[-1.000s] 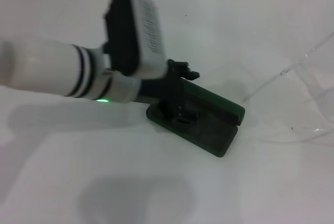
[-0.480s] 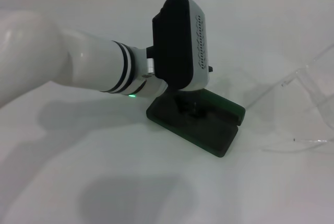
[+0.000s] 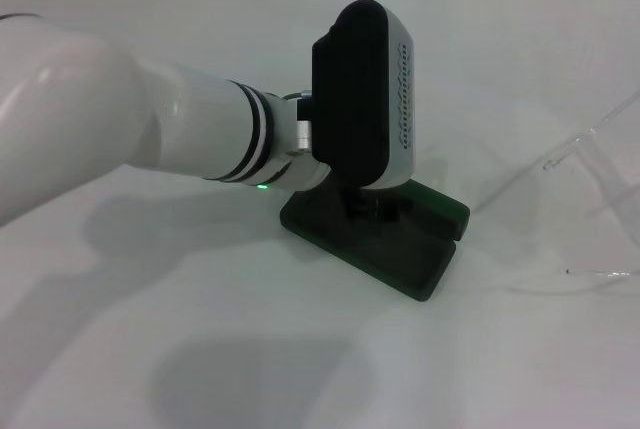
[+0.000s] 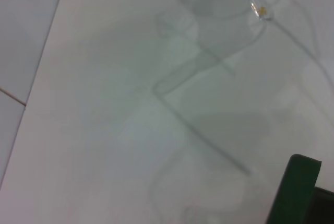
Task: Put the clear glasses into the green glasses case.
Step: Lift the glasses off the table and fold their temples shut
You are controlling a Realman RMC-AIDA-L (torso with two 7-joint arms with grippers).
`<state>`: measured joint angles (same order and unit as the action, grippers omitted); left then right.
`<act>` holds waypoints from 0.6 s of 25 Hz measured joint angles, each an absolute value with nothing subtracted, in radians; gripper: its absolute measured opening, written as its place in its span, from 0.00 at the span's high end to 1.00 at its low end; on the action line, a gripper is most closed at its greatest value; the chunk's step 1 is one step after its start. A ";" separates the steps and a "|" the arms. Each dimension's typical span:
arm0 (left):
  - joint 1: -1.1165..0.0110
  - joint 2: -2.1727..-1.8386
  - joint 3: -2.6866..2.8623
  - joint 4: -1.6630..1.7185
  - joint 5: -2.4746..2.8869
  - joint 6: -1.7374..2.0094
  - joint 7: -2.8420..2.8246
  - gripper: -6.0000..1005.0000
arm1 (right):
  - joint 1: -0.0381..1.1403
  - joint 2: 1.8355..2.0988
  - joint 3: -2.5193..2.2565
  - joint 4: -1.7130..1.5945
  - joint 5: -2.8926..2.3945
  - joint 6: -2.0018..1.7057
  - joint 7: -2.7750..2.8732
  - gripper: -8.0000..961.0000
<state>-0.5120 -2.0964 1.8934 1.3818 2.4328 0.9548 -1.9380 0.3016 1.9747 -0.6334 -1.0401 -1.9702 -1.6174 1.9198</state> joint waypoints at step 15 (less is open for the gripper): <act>-0.537 -2.097 1.905 1.370 2.437 0.926 -1.950 0.69 | 0.314 1.965 -0.634 -1.011 -1.969 -1.609 1.904 0.88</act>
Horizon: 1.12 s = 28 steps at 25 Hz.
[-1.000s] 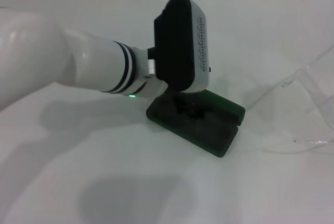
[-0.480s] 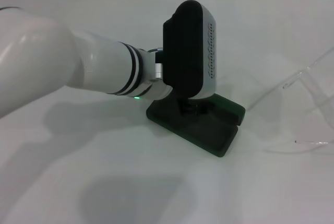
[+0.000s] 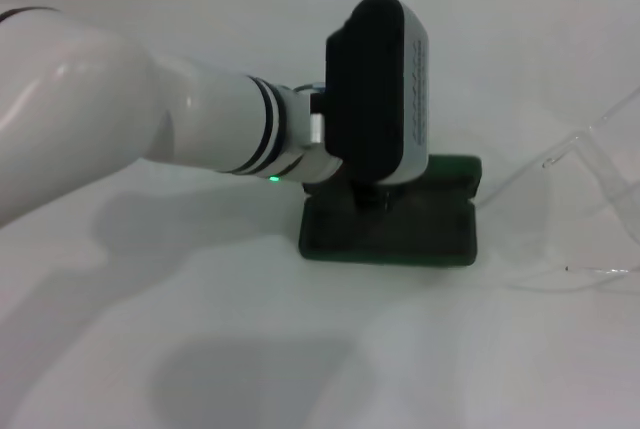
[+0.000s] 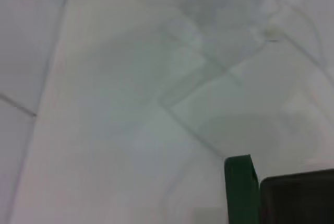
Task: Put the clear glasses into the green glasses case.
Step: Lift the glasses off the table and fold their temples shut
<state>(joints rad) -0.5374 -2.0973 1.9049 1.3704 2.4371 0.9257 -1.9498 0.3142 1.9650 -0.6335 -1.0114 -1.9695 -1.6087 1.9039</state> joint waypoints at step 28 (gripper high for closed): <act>-0.581 -2.099 1.934 1.271 2.458 0.745 -2.085 0.73 | 0.332 1.963 -0.634 -0.997 -1.970 -1.606 1.902 0.88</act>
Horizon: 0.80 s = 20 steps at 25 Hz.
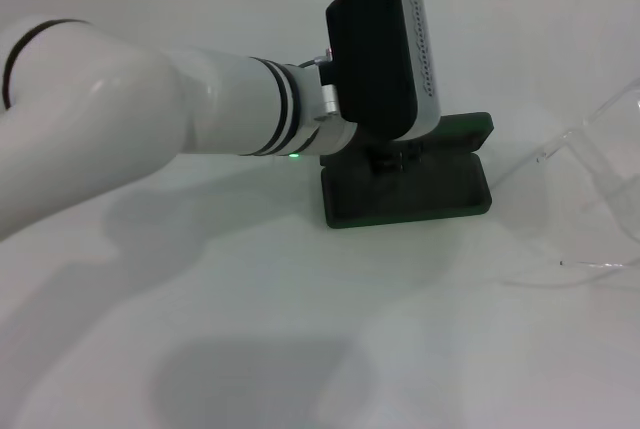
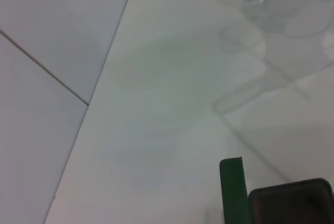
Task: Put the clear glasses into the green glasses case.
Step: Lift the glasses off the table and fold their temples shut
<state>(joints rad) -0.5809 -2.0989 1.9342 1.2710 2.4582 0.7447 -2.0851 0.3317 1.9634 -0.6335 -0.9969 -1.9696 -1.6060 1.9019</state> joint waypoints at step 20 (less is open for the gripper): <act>-0.339 -2.094 1.906 1.480 2.324 0.640 -2.054 0.50 | 0.371 1.946 -0.633 -0.941 -1.960 -1.712 1.923 0.88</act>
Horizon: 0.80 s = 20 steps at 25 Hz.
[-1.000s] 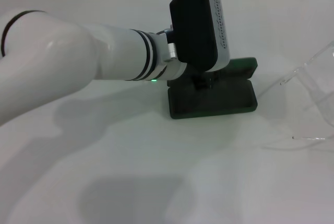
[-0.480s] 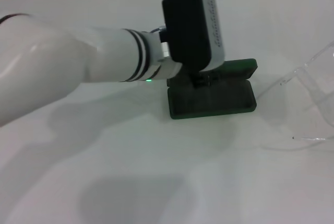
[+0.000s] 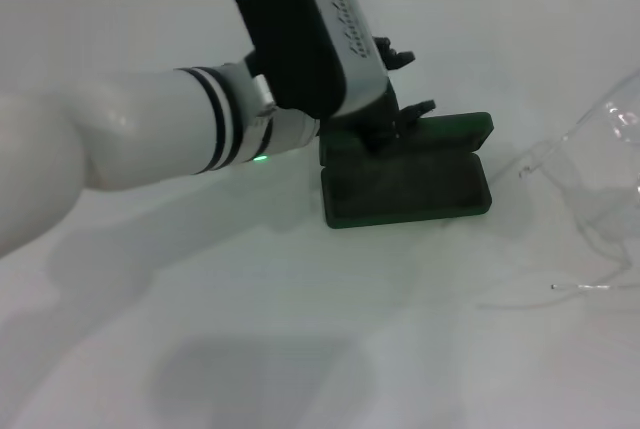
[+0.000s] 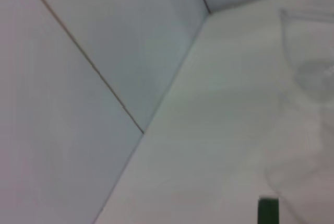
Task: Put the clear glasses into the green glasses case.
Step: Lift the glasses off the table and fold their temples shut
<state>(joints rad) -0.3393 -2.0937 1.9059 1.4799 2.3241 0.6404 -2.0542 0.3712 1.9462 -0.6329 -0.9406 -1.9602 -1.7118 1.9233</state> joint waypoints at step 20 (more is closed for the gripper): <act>-0.499 -2.091 1.530 0.812 1.057 1.064 -1.212 0.50 | 0.464 1.921 -0.634 -0.799 -1.967 -1.744 1.916 0.88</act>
